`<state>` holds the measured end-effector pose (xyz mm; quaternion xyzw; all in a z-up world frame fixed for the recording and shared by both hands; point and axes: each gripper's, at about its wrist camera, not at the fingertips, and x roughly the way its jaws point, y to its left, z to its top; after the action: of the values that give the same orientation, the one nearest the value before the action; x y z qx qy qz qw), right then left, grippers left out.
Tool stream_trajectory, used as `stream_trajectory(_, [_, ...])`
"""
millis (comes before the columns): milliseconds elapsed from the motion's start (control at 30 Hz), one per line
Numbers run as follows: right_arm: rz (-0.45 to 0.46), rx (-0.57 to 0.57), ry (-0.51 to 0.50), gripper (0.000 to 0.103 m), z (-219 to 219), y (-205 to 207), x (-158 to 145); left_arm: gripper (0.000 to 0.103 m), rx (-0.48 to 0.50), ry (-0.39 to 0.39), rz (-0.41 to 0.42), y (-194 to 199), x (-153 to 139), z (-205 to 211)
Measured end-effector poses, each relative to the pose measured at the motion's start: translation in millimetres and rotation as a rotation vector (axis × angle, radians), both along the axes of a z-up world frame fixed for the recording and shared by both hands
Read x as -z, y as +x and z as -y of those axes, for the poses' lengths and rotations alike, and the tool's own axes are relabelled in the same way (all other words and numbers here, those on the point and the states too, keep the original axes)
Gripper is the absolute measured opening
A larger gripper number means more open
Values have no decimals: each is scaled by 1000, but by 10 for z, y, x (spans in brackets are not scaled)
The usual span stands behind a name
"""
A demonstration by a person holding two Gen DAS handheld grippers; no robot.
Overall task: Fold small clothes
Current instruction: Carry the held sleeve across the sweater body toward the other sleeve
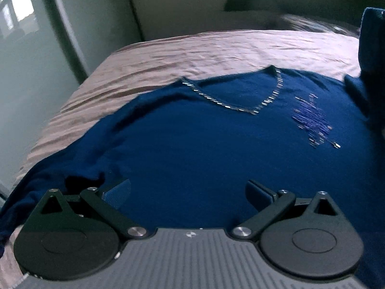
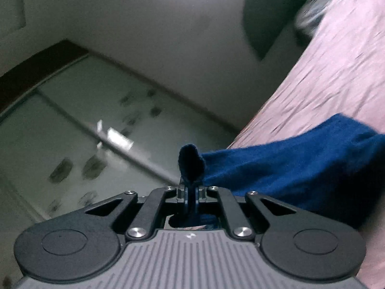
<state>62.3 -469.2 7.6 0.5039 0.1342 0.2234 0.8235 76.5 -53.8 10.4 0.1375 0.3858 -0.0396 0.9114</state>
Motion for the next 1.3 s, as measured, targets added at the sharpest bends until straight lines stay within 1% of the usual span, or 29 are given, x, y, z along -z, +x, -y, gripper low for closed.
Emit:
stream_trajectory(133, [1, -118, 26, 5, -454, 249, -56, 103, -46, -25, 10, 59, -62, -181])
stream_trajectory(267, [-19, -212, 50, 6, -906, 478, -28, 103, -96, -29, 30, 77, -129, -382])
stream_trajectory(433, [-48, -289, 57, 6, -1345, 721, 37, 103, -145, 3, 65, 49, -172, -591])
stream_trajectory(533, [-60, -330, 54, 6, -1585, 782, 62, 103, -165, 25, 72, 38, -147, -668])
stream_trajectory(667, [-77, -370, 43, 6, -1881, 863, 131, 103, -176, 32, 58, 38, -105, -758])
stream_trajectory(800, [-102, -401, 32, 6, -2096, 925, 238, 103, -195, 41, 69, -19, -115, -866])
stream_trajectory(1033, [-155, -455, 43, 6, -2434, 1047, 456, 103, -261, 85, 78, -82, -101, -1078])
stream_trajectory(1300, [-194, -488, 49, 6, -2770, 1235, 526, 103, -317, 60, 60, -91, -101, -1327])
